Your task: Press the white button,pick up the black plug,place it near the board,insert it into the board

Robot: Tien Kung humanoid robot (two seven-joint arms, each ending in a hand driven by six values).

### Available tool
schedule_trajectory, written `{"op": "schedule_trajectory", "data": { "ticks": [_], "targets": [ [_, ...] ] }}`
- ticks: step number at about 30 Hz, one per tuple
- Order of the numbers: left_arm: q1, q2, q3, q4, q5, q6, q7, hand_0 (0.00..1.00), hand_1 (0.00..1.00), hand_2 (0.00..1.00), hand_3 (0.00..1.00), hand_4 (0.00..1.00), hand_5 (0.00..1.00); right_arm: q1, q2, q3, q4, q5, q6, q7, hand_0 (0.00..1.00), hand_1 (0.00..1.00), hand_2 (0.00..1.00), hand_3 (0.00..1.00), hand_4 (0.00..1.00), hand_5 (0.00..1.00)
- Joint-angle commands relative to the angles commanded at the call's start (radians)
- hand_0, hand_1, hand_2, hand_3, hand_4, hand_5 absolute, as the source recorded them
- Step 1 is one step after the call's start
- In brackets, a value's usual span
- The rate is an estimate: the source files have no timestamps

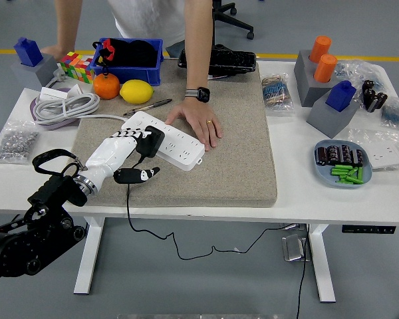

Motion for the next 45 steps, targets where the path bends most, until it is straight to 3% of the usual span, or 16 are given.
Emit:
{"op": "schedule_trajectory", "data": {
  "ticks": [19,28,36,38,45],
  "targets": [
    [-0.070,-0.063,0.050,0.085,0.011,-0.009,0.030,0.962,0.961,0.916,0.871,0.807,0.471,-0.001,-0.002,0.004,0.001,0.002,0.000,0.001,0.682,0.592,0.583,0.573,0.620,0.298],
    [-0.084,-0.070,0.047,0.092,0.007,-0.005,0.025,0.962,0.959,0.913,0.869,0.810,0.476,-0.003,-0.002,0.007,0.000,0.000,-0.001,0.001,0.682,0.592,0.583,0.573,0.620,0.297],
    [-0.076,-0.060,-0.006,0.063,-0.017,0.065,-0.034,0.966,0.963,0.923,0.898,0.809,0.488,-0.003,0.000,0.010,0.001,-0.001,0.000,0.001,0.682,0.591,0.583,0.573,0.620,0.297],
    [-0.073,-0.057,-0.020,0.053,-0.018,0.078,-0.043,0.986,0.975,0.949,0.936,0.814,0.547,-0.003,0.000,0.011,0.001,-0.001,0.000,0.000,0.681,0.591,0.583,0.573,0.619,0.297],
    [-0.042,-0.055,-0.120,0.020,-0.027,0.124,-0.073,0.988,0.976,0.953,0.940,0.812,0.563,-0.004,0.001,0.012,0.001,-0.002,0.000,0.000,0.681,0.591,0.583,0.574,0.619,0.297]
  ]
}}
